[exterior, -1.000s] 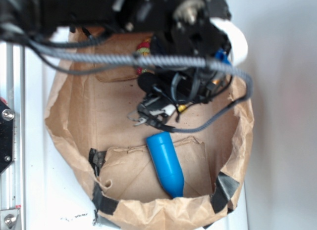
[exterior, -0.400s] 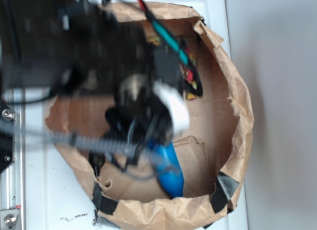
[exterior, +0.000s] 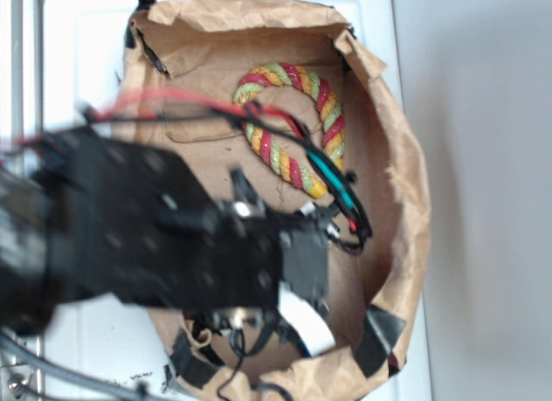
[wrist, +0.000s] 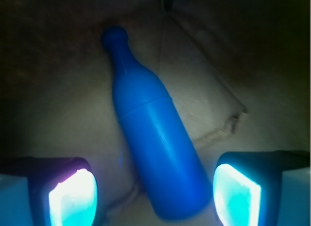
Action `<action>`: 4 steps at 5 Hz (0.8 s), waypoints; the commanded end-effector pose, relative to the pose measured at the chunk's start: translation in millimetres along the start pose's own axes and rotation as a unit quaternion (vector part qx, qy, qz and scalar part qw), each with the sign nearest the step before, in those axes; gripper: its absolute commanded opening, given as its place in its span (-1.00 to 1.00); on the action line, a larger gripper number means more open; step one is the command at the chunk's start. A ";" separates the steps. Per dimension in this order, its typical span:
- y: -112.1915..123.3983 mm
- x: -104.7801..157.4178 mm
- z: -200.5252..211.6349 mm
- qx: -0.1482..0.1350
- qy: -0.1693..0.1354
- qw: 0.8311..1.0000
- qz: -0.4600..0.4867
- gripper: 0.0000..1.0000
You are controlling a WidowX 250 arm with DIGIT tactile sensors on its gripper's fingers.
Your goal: Grab the blue bottle.
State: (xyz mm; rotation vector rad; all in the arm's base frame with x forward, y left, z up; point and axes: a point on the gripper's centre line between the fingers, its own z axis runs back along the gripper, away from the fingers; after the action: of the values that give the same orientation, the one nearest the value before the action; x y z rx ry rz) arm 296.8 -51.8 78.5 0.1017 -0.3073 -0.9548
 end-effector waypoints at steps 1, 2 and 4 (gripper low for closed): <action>3.1 22.5 -38.8 0.034 0.022 0.999 -0.023 0.16; 16.9 16.1 -34.5 0.042 0.019 0.999 0.004 -1.00; 76.9 -16.6 34.4 0.047 -0.010 0.990 0.134 -1.00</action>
State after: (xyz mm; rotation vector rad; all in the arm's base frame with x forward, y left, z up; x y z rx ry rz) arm 336.1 8.3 99.7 0.0960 -0.2922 -0.6917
